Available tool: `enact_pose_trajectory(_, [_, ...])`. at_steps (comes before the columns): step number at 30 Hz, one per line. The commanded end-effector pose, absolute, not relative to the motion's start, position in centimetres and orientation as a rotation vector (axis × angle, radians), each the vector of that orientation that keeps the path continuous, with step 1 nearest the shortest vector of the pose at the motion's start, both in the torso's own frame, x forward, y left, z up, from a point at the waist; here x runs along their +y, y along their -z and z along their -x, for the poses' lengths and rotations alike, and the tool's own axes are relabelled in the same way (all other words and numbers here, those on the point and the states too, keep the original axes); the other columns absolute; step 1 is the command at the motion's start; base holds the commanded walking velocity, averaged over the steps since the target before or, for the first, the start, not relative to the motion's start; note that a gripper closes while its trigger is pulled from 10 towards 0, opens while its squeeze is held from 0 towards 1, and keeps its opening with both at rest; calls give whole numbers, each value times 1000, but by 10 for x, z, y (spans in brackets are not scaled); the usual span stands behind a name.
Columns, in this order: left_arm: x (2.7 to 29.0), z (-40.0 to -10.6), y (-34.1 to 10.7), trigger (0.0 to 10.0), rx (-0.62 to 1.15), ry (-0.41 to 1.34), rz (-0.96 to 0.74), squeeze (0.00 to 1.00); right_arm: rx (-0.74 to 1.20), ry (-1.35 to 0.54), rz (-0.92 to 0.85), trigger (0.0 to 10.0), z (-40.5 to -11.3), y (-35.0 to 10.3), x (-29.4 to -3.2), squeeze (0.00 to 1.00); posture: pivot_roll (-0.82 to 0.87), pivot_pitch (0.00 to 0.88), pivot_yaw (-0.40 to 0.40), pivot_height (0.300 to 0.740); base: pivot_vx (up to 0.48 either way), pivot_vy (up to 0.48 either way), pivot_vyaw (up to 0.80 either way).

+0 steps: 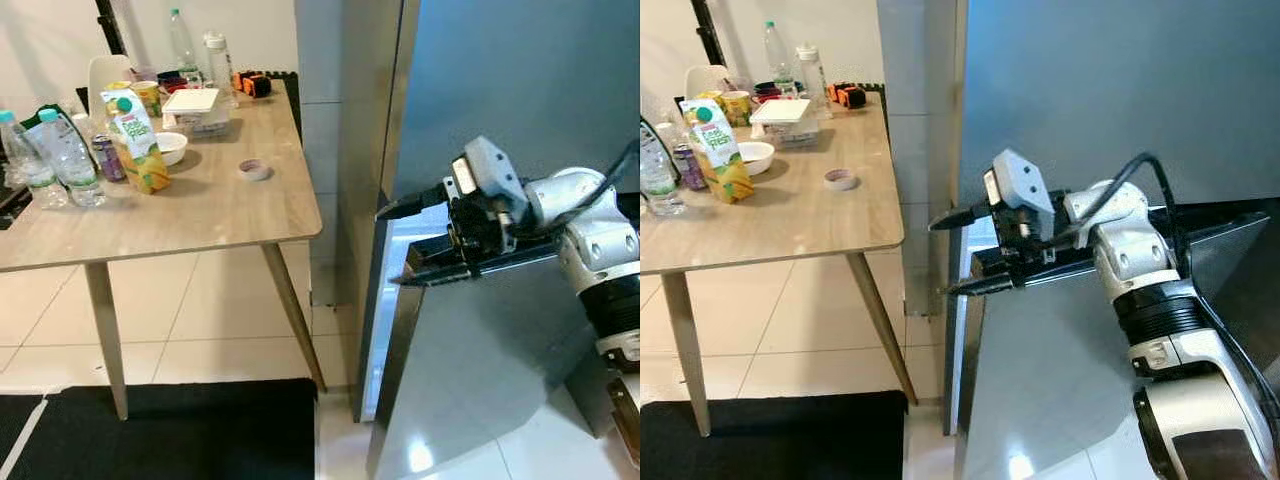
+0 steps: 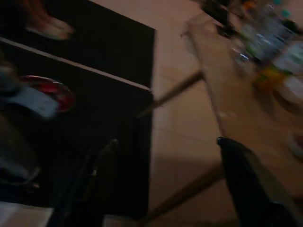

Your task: Restocking fridge

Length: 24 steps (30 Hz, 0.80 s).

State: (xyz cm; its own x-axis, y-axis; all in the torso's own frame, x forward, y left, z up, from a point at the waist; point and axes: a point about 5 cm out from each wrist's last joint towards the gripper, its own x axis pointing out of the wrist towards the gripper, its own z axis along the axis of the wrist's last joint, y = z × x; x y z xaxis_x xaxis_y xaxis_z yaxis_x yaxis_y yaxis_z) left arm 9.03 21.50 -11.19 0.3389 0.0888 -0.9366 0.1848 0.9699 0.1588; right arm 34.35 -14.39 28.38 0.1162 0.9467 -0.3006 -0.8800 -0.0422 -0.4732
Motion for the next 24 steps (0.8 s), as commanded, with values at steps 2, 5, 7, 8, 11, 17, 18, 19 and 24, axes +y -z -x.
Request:
enact_pose_trajectory(2, [210, -92, 112, 10000, 1225, 83, -254, 0, -125, -1331, 728, 0, -353, -296, -145, 0, -111, 0, -27, 740, 0, 0, 0])
enact_pose_trajectory(5, [210, -92, 112, 10000, 1224, 83, -254, 0, -109, -1301, 757, 0, -355, -295, -146, 0, -111, 0, -27, 740, 0, 0, 0])
enact_pose_trajectory(7, [211, -92, 112, 10000, 1224, 83, -255, 0, -69, -1260, 821, 0, -358, -291, -150, 0, -111, 0, -27, 740, 0, 0, 0])
enact_pose_trajectory(8, [211, -92, 112, 10000, 1224, 83, -255, 0, -69, -1260, 821, 0, -358, -291, -150, 0, -111, 0, -27, 740, 0, 0, 0])
enact_pose_trajectory(11, [211, -93, 112, 10000, 1223, 83, -256, 0, 2, -1208, 934, 0, -362, -286, -158, 0, -111, 0, -27, 740, 0, 0, 0])
enact_pose_trajectory(17, [211, -93, 112, 10000, 1223, 84, -257, 0, 158, -1158, 1119, 0, -366, -273, -173, 0, -112, 0, -27, 740, 0, 0, 0])
enact_pose_trajectory(18, [211, -93, 112, 10000, 1223, 84, -257, 0, 193, -1174, 1138, 2353, -365, -268, -175, 0, -112, 0, -27, 740, 0, 0, 0])
enact_pose_trajectory(19, [211, -93, 112, 10000, 1223, 84, -257, 0, 193, -1174, 1138, 2353, -365, -268, -175, 0, -112, 0, -27, 740, 0, 0, 0])
enact_pose_trajectory(24, [210, -92, 112, 10000, 1222, 84, -253, 0, 295, -1210, 1177, 10000, -364, -254, -179, 0, -115, 0, -31, 740, 0, 0, 0])
